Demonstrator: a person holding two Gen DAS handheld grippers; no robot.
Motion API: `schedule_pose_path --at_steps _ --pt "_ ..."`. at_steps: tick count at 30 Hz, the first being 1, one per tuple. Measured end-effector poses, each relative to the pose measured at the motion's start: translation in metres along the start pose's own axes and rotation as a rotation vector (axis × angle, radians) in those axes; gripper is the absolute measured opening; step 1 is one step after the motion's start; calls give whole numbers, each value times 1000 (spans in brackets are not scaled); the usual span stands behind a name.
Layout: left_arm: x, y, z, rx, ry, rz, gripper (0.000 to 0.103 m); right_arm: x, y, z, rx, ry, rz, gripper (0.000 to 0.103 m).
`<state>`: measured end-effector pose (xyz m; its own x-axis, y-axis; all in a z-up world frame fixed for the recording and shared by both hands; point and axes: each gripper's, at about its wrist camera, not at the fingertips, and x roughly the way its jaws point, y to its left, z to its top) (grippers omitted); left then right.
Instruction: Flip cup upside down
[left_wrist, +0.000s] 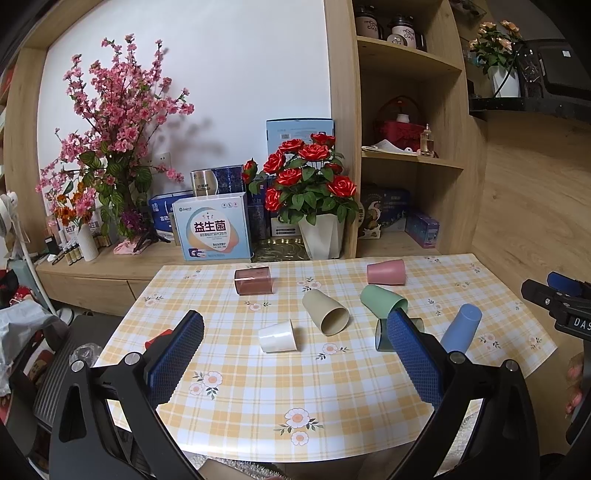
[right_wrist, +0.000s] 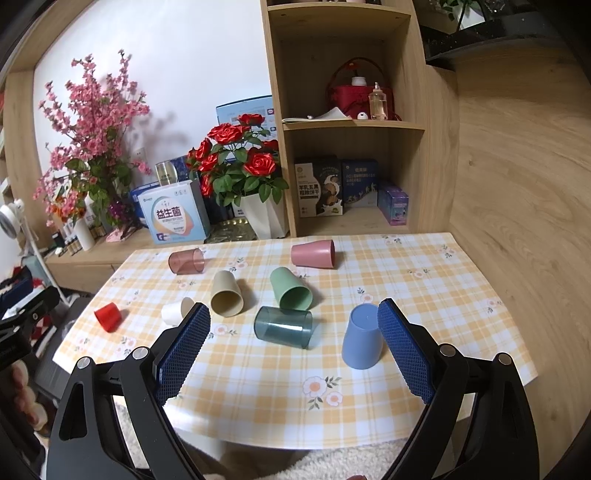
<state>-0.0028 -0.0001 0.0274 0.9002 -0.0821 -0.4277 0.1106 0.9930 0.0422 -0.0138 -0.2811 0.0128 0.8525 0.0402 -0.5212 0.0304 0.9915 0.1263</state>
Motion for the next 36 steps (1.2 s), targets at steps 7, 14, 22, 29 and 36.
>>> schedule_pose_path --at_steps 7,14,22,29,36 --pt "-1 1 1 -2 -3 1 97 0 2 -1 -17 0 7 89" --pt "-3 2 1 -3 -6 3 97 -1 3 -1 -18 -4 13 89" --pt "-4 4 2 -9 -5 4 97 0 3 -1 -18 -1 14 89" --pt "-5 7 4 -16 -9 1 97 -1 4 -1 -17 0 12 89" --pt "-6 8 4 -24 -14 2 97 -1 4 -1 -19 0 11 89"
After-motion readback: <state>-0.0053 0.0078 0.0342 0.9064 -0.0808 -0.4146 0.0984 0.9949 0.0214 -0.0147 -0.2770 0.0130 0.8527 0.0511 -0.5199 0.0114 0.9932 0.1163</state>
